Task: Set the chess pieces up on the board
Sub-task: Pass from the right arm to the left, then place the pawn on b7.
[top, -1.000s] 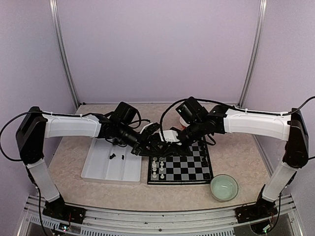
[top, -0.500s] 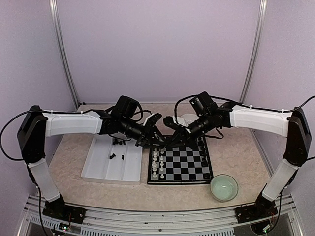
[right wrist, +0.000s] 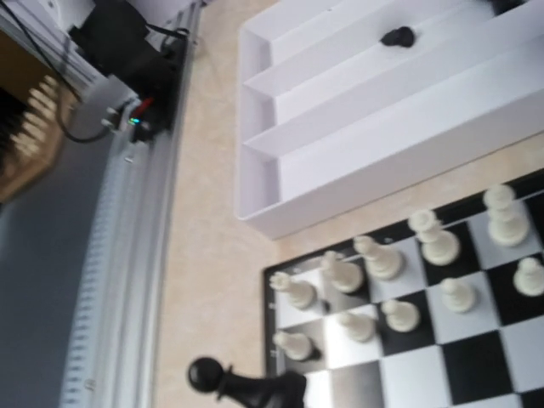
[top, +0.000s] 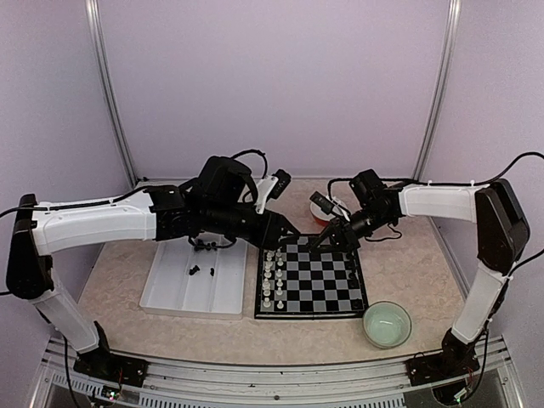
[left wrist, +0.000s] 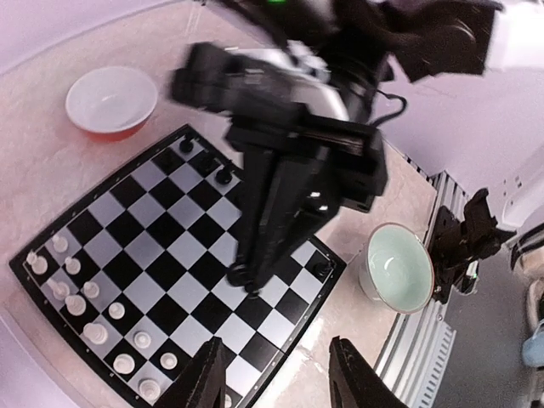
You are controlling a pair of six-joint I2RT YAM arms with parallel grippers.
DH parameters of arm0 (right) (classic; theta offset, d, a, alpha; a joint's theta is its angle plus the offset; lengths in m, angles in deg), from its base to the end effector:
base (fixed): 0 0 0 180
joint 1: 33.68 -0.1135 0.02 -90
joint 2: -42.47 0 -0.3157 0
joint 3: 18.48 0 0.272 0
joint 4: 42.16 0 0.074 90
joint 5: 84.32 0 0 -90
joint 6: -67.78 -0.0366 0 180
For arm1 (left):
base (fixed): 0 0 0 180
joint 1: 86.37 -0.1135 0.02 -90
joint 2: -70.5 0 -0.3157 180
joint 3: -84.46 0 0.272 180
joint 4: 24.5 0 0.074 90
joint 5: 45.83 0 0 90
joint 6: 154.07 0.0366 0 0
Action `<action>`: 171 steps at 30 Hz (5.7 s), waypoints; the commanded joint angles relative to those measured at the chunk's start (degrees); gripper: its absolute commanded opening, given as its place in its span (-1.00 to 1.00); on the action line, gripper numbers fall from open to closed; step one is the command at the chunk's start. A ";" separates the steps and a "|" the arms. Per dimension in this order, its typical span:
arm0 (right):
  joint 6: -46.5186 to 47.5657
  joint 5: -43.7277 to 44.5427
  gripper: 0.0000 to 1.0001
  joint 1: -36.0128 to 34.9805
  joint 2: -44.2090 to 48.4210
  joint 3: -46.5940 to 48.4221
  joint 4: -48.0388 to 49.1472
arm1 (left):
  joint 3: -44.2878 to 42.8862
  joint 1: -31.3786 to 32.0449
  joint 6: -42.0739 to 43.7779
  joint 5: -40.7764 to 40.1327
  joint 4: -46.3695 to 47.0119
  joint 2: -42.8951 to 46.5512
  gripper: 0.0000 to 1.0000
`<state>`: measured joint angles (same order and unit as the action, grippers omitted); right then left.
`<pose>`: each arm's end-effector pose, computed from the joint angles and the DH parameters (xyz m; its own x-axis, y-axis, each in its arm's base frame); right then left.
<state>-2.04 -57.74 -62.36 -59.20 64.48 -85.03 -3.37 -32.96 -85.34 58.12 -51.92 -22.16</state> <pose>0.3216 0.2132 0.2559 -0.5213 -0.4611 -0.7180 -0.8182 0.0311 0.5741 0.2303 -0.3251 0.3475 -0.6232 0.2488 -0.7415 0.7240 0.5420 -0.4267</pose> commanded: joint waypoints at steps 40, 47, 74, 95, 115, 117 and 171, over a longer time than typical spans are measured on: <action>-5.17 -8.65 -0.98 0.47 -0.29 0.20 0.16 | -16.62 10.67 17.98 -23.17 -11.51 -14.29 -0.87; 0.96 -2.07 -0.42 3.94 2.81 0.67 -4.86 | -20.51 10.54 18.19 -24.79 -12.07 -16.20 -1.00; 4.28 18.15 -0.16 33.28 24.71 -20.45 6.27 | -48.21 5.73 15.12 -16.59 -16.31 -44.52 -1.00; 5.30 16.71 -0.16 33.34 22.14 -20.29 5.75 | -54.11 3.70 10.70 -10.96 -10.56 -53.62 -0.98; 5.90 15.35 -0.17 33.35 21.15 -20.10 5.08 | -54.28 2.75 6.84 -12.83 -8.62 -55.93 -0.97; 5.92 15.21 -0.17 33.35 21.08 -20.03 5.08 | -54.33 2.62 6.55 -12.77 -8.30 -56.12 -0.96; 6.53 13.58 -0.16 33.30 18.81 -19.16 4.37 | -50.04 1.95 5.19 -10.37 -8.46 -55.11 -0.74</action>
<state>3.86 -43.11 -29.07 -39.68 44.87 -79.92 -53.69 -30.71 -80.36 46.02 -58.79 -77.55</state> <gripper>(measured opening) 0.422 0.154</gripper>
